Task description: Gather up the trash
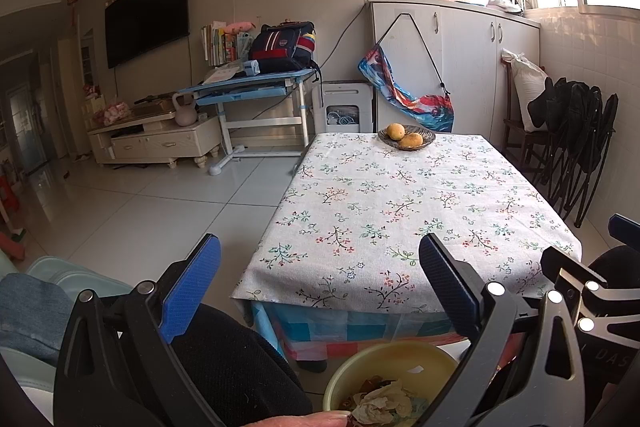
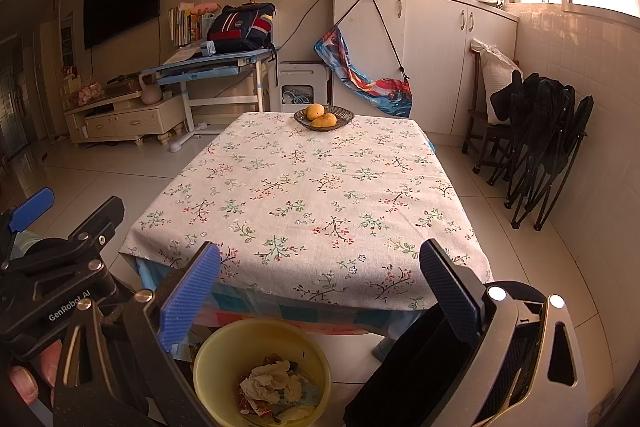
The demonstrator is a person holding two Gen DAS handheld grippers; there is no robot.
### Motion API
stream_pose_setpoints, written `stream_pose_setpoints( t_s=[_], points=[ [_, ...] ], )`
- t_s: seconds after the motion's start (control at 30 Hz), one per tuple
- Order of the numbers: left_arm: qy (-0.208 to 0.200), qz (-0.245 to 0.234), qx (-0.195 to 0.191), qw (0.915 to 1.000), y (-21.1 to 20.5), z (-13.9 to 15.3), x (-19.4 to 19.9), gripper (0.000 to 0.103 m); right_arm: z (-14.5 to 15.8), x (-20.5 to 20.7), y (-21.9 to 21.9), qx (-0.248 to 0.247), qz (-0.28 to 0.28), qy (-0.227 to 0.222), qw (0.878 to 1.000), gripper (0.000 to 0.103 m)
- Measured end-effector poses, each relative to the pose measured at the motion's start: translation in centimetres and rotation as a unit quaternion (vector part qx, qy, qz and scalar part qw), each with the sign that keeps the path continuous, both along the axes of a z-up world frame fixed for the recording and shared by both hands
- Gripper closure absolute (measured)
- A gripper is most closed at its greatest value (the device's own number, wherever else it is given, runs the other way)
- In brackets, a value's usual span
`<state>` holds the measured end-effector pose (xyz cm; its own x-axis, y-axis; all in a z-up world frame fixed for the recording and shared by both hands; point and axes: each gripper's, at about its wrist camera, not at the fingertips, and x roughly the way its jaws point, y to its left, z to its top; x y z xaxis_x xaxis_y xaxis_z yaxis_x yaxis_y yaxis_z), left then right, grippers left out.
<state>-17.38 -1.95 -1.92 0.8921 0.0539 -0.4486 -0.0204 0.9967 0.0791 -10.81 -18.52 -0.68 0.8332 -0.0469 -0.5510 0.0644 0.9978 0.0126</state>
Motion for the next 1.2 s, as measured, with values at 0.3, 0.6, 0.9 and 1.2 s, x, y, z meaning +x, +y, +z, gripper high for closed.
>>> stream_pose_setpoints(
  t_s=[0.3, 0.6, 0.9, 1.2],
  points=[
    [0.0, 0.0, 0.0, 1.0, -0.02, 0.03, -0.02, 0.007, 0.05, 0.02, 0.02, 0.0, 0.0, 0.0, 1.0, 0.007],
    [0.0, -0.001, 0.0, 1.0, -0.01, 0.03, -0.03, 0.007, 0.11, 0.06, 0.02, 0.0, 0.0, 0.001, 1.0, 0.007],
    [0.0, 0.0, -0.003, 1.0, 0.47, -0.1, 0.27, 0.007, -0.32, -0.09, 0.15, 0.0, 0.0, 0.002, 1.0, 0.007],
    [0.001, 0.0, -0.003, 1.0, 0.53, -0.07, 0.3, 0.007, -0.59, -0.19, 0.28, 0.0, 0.001, 0.003, 1.0, 0.007]
  ],
)
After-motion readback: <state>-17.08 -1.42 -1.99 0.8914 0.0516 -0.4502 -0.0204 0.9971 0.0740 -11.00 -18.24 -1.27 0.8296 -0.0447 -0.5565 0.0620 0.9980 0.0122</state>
